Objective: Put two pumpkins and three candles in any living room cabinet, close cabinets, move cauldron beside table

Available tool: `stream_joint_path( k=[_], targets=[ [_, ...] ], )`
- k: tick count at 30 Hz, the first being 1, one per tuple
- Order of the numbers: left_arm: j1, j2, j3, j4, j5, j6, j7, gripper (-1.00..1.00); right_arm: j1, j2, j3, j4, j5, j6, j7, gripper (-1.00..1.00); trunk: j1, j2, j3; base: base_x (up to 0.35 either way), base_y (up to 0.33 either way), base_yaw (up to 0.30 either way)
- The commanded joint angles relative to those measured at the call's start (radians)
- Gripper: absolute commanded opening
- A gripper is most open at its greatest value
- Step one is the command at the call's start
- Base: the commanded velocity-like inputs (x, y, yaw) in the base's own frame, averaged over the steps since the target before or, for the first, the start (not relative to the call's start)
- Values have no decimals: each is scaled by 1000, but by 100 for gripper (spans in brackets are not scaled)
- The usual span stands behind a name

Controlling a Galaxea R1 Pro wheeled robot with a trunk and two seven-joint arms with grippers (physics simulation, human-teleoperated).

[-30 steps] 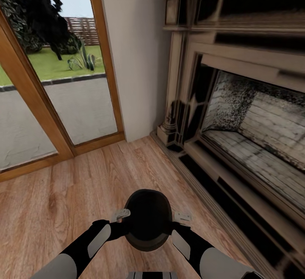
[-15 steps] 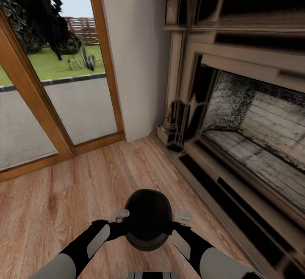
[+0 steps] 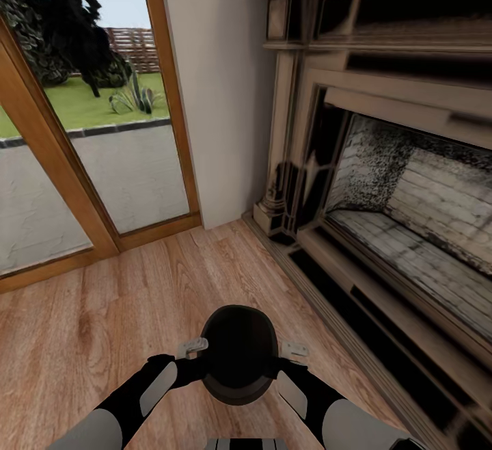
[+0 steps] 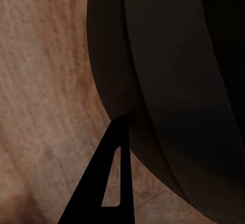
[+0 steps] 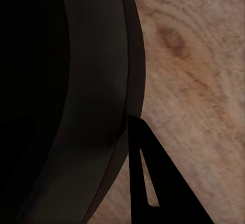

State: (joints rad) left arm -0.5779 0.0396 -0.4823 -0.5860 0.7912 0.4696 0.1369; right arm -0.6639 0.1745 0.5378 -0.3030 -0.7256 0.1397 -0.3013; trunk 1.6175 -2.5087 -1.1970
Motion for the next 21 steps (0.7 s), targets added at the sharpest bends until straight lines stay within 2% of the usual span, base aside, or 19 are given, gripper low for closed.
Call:
stream_joint_path(
  k=[1, 9, 21],
  targets=[
    [0, -4, -9, -4, 42, -2, 3, -100, -1, 0, 13, -2, -8, 4, -7, -100, 0, 0, -1, 0, 0, 0],
    [0, -4, -8, -3, 43, -2, 3, -100, 0, 0, 13, -2, -8, 3, -7, -100, 0, 0, -1, 0, 0, 0],
    [0, -4, -7, -4, 43, -2, 3, -100, 0, 0, 13, -10, -8, 3, -7, -100, -6, 2, 46, 0, 0, 0]
  ],
)
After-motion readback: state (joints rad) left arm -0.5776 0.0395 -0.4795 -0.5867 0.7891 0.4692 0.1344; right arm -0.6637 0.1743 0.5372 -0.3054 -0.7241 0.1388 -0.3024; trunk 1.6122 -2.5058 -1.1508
